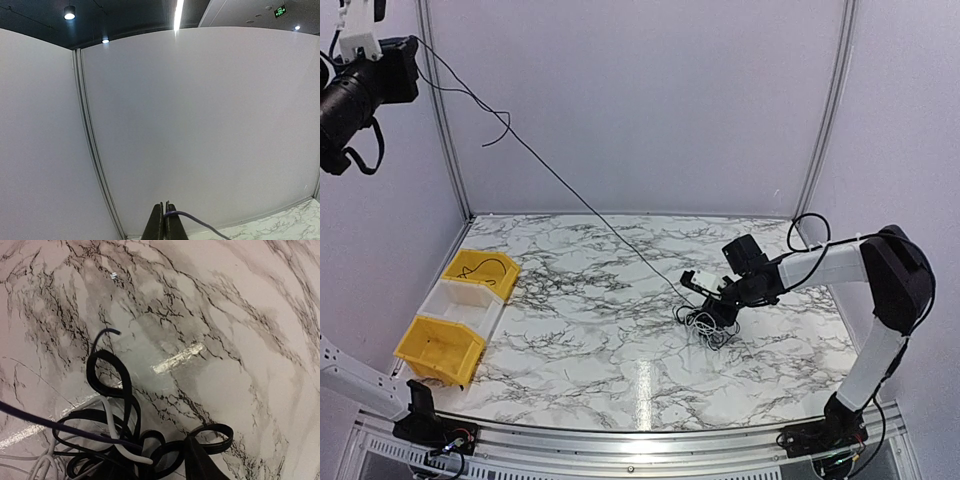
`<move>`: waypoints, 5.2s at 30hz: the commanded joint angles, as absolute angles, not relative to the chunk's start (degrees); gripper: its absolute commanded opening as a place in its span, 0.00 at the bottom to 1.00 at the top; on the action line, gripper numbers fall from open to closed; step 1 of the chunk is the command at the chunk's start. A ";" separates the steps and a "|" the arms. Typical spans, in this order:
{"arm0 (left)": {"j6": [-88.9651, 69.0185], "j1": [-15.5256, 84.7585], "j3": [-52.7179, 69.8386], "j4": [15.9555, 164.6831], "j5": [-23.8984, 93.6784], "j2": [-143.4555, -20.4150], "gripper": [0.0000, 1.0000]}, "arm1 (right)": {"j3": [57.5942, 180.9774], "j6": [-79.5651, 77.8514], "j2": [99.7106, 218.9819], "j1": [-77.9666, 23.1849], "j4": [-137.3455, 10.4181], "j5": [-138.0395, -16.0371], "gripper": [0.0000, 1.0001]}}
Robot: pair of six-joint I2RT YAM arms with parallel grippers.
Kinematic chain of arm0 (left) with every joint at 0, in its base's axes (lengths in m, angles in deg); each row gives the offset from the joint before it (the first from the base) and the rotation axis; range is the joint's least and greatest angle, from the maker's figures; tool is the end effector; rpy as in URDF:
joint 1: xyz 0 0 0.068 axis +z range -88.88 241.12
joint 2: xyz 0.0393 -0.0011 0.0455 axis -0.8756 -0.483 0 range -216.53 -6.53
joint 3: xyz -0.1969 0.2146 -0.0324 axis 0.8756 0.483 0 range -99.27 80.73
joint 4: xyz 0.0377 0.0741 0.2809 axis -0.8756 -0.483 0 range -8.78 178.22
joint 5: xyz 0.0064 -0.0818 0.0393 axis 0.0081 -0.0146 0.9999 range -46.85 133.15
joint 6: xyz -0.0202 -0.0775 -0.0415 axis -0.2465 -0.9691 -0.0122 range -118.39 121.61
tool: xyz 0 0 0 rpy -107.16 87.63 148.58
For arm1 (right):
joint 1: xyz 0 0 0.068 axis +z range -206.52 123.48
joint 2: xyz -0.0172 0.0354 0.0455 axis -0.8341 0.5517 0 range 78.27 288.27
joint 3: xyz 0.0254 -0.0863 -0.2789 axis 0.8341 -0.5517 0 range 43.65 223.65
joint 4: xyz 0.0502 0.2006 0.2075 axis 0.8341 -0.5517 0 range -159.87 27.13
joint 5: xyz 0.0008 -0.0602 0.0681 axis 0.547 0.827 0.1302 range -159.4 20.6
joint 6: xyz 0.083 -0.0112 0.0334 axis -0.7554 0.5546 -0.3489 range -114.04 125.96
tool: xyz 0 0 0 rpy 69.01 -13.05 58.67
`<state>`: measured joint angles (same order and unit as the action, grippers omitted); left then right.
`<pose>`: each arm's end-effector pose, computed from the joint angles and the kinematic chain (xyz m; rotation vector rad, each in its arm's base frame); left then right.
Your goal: Untangle the cables
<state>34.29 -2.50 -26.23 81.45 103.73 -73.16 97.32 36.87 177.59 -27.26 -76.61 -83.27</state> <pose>0.1406 -0.1255 0.6637 0.0164 1.2960 0.0577 0.3231 0.2032 0.1064 -1.3723 2.1969 0.3047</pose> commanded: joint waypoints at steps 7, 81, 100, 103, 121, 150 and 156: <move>43.71 -2.52 -40.06 87.03 106.58 -75.31 0.00 | 96.64 35.63 180.07 -32.87 -78.16 -75.66 0.44; 6.65 38.60 3.87 53.36 90.14 -66.92 0.00 | 92.18 40.04 158.45 -38.50 -81.46 -100.25 0.57; -9.94 45.43 22.94 49.46 84.21 -70.24 0.00 | 93.18 42.08 162.30 -35.46 -83.42 -98.11 0.55; -11.13 45.87 24.03 49.28 82.95 -71.67 0.00 | 93.25 42.41 162.83 -34.96 -83.60 -97.64 0.55; -12.16 46.12 24.92 45.34 79.76 -68.08 0.00 | 93.94 43.46 164.56 -32.32 -84.70 -95.53 0.54; -20.85 47.93 29.39 50.13 68.52 -89.85 0.00 | 94.01 45.05 163.76 -31.03 -86.60 -93.66 0.54; -20.93 47.94 29.71 50.61 67.39 -87.58 0.66 | 94.15 45.42 164.31 -30.99 -86.96 -93.04 0.54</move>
<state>-20.26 47.58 29.64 48.71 68.60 -89.71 92.34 44.61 164.11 -31.61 -85.85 -94.11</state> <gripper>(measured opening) 0.443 0.537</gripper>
